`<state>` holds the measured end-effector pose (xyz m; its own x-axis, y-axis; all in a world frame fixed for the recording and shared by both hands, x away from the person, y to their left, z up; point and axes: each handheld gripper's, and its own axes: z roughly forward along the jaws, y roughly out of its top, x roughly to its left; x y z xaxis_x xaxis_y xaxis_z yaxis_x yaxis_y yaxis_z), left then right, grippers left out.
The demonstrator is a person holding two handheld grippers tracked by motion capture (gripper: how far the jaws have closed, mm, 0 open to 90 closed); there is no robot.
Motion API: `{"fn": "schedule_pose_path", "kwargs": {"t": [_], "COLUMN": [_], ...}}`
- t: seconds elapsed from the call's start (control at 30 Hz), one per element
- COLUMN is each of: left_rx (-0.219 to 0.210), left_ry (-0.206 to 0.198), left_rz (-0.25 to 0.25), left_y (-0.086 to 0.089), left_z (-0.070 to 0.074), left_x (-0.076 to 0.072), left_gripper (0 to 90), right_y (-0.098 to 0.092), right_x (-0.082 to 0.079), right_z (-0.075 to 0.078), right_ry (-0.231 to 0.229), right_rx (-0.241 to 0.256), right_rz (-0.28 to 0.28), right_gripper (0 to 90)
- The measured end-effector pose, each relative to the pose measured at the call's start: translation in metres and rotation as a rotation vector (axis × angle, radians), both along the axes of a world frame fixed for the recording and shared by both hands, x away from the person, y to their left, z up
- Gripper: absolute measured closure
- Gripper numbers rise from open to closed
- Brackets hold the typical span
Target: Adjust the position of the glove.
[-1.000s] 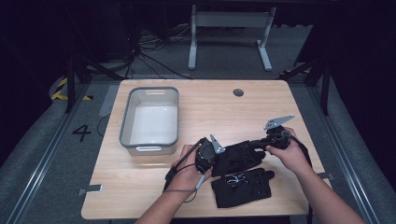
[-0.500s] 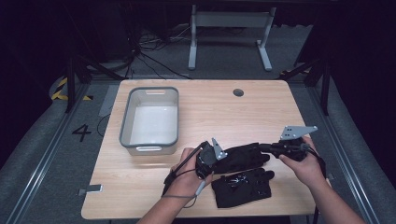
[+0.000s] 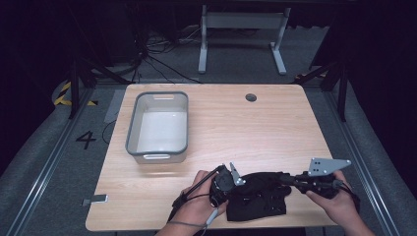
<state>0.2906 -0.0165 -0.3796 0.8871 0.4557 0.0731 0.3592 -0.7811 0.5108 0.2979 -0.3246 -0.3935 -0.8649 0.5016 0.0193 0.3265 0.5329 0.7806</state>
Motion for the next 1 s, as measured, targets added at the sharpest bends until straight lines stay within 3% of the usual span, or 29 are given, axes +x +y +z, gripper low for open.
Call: {"fn": "schedule_pose_path", "kwargs": {"t": [0.1,0.2,0.27,0.33,0.5,0.6,0.7,0.8,0.93,1.0], "left_rx": [0.030,0.033,0.014,-0.007,-0.039,-0.059,-0.140,-0.172,-0.190,-0.177], "left_ry": [0.100,0.172,0.263,0.300,0.271,0.252,0.249,0.232,0.230,0.243], "left_rz": [-0.046,-0.076,-0.100,-0.114,-0.089,-0.073,-0.051,-0.035,-0.032,-0.043], "left_y": [-0.002,-0.002,0.001,0.005,0.009,0.010,0.014,0.011,0.003,-0.001], "left_z": [-0.005,-0.008,-0.009,-0.007,0.002,0.004,0.010,0.010,0.003,-0.003], "left_x": [-0.001,-0.001,0.002,0.003,0.004,0.003,0.005,0.006,0.005,0.006], "left_gripper": [79.8,73.3,67.0,63.7,65.3,66.8,68.0,68.7,69.7,70.8], "right_y": [-0.002,-0.004,-0.006,-0.009,-0.018,-0.019,-0.018,-0.013,-0.003,-0.001], "right_x": [-0.014,-0.023,-0.027,-0.031,-0.033,-0.035,-0.037,-0.033,-0.030,-0.029], "right_z": [-0.004,-0.008,-0.010,-0.010,-0.006,-0.001,0.007,0.009,0.006,0.005], "right_ry": [0.030,0.077,0.124,0.147,0.179,0.190,0.175,0.162,0.144,0.148], "right_rx": [-0.012,-0.045,-0.057,-0.073,-0.035,-0.010,0.013,0.018,0.012,0.011], "right_rz": [0.022,0.050,0.069,0.075,0.044,0.056,0.052,0.016,0.005,-0.001], "right_gripper": [88.9,88.8,85.4,83.0,80.5,80.5,79.2,77.1,77.6,77.6]}}
